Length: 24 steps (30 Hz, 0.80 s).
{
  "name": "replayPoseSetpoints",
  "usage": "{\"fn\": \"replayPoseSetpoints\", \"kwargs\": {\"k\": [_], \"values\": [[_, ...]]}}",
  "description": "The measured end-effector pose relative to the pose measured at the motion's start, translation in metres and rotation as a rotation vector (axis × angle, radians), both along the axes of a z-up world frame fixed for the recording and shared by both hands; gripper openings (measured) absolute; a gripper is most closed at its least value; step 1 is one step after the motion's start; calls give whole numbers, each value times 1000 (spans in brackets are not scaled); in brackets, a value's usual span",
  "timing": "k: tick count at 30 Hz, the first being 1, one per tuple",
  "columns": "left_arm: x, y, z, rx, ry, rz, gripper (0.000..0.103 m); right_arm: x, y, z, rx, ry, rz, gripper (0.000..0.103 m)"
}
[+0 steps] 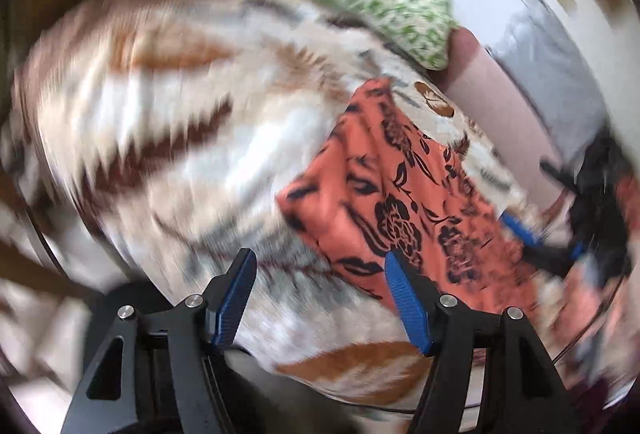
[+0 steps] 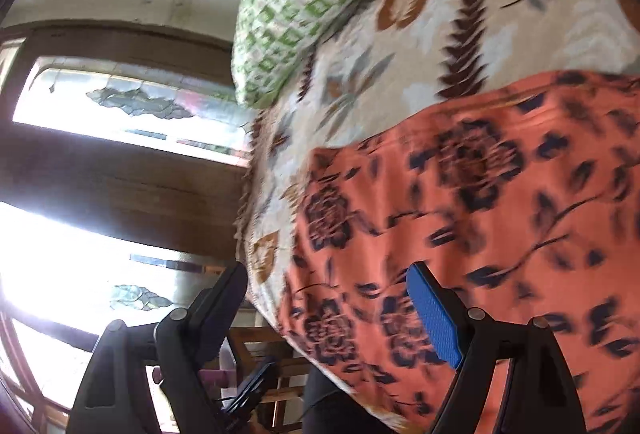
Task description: Fold small clothes
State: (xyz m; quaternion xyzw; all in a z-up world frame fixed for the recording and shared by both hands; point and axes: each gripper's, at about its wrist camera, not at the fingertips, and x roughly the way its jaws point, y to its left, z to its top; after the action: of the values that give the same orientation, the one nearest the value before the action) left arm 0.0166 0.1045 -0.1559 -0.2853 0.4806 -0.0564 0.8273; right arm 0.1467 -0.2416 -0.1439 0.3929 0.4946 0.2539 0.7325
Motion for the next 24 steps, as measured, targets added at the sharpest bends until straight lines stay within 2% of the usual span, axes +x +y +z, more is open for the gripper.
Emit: {"fn": "replayPoseSetpoints", "kwargs": {"k": [2,3,4,5,6,7,8,10,12,14,15,16,17,20,22,24], "values": [[2,-3,-13,-62,45,-4,67,-12,14,-2,-39,-19,9,79],[1,-4,-17,-90,60,-9,67,-20,19,-4,-79,-30,21,69],[-1,-8,-17,-112,64,-12,67,-28,24,-6,-142,-35,34,60],[2,-11,-18,-136,61,-12,67,-34,26,-10,-188,-33,38,56],[6,-15,-18,-143,40,-13,67,-40,26,-15,-216,-24,40,50],[10,-17,-17,-134,31,-14,67,-46,25,-22,-225,-11,44,48],[15,-19,-19,-123,34,-6,67,-51,23,-30,-235,13,51,47],[26,-19,-23,-172,32,21,67,-61,17,-48,-278,57,37,47],[37,-16,-27,-152,40,45,66,-66,8,-59,-243,65,18,39],[44,-11,-31,-188,45,77,63,-68,1,-63,-192,59,2,38],[46,-9,-34,-209,39,93,60,-67,-1,-65,-182,60,0,38],[48,-9,-36,-203,37,93,47,-67,-2,-66,-177,61,1,38],[51,-12,-37,-186,38,82,39,-66,-2,-67,-174,62,2,38],[50,-15,-36,-195,8,72,31,-65,1,-67,-183,49,7,38],[51,-17,-34,-177,-17,58,30,-66,1,-65,-192,31,11,38],[59,-18,-37,-186,-8,56,30,-69,6,-64,-199,10,13,38]]}}
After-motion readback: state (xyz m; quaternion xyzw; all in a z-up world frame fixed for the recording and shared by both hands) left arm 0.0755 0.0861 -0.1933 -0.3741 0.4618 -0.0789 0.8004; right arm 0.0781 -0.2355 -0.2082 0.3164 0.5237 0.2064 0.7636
